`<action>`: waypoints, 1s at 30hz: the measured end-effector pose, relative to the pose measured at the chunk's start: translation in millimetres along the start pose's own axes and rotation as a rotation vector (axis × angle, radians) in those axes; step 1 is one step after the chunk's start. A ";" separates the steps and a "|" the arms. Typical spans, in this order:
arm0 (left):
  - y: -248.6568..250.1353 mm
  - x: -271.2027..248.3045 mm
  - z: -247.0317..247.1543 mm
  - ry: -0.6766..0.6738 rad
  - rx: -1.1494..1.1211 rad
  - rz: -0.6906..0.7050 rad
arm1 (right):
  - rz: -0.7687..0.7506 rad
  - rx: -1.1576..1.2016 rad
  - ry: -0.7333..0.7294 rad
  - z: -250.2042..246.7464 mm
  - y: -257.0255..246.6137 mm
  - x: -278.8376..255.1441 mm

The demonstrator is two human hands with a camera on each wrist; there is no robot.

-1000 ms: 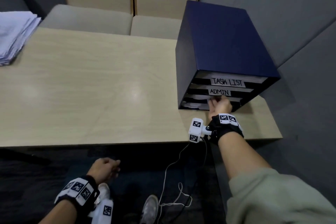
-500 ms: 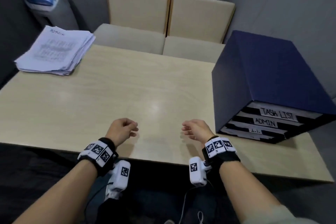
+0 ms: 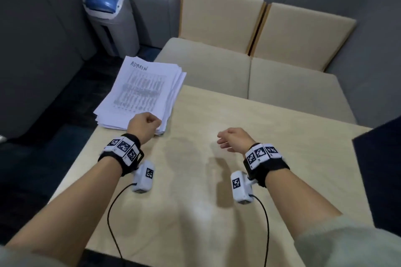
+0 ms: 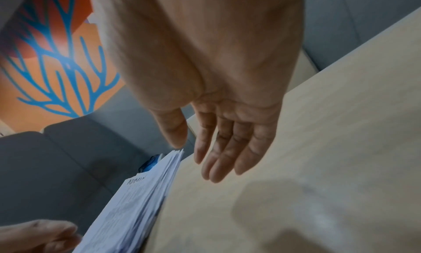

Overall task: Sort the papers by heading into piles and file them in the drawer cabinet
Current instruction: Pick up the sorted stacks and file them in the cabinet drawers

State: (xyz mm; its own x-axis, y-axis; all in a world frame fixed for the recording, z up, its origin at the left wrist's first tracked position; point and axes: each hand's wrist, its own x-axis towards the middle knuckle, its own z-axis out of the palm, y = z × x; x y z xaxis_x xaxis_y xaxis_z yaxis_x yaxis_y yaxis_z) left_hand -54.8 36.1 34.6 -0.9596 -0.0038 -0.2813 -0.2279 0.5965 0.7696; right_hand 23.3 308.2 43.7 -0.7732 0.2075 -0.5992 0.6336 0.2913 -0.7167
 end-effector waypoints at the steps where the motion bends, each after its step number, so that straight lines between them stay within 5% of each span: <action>1: -5.1 19.9 -17.3 0.052 0.041 -0.014 | 0.007 -0.001 -0.012 13.7 -16.8 12.2; 7: -37.3 107.7 -76.8 0.219 0.173 -0.126 | -0.047 0.007 0.013 76.4 -77.7 64.3; 11: -48.9 158.0 -98.4 0.164 0.264 -0.170 | -0.084 0.011 0.100 102.3 -100.1 108.7; 16: -54.2 204.1 -99.9 -0.014 0.260 -0.208 | 0.116 0.089 0.039 127.4 -112.9 156.6; 23: -59.4 220.3 -75.8 0.135 0.390 -0.006 | 0.076 0.380 0.171 148.7 -111.0 182.8; 30: -51.0 225.1 -60.0 -0.014 0.324 -0.241 | 0.041 0.249 0.087 136.1 -114.0 182.1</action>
State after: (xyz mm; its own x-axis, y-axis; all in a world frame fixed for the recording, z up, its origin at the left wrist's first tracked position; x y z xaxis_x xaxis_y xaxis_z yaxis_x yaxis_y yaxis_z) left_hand -269.1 -43.4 -33.6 -0.8821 -0.1649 -0.4412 -0.3804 0.8017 0.4610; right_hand -186.1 185.7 -32.3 -0.7390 0.2973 -0.6046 0.6433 0.0449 -0.7643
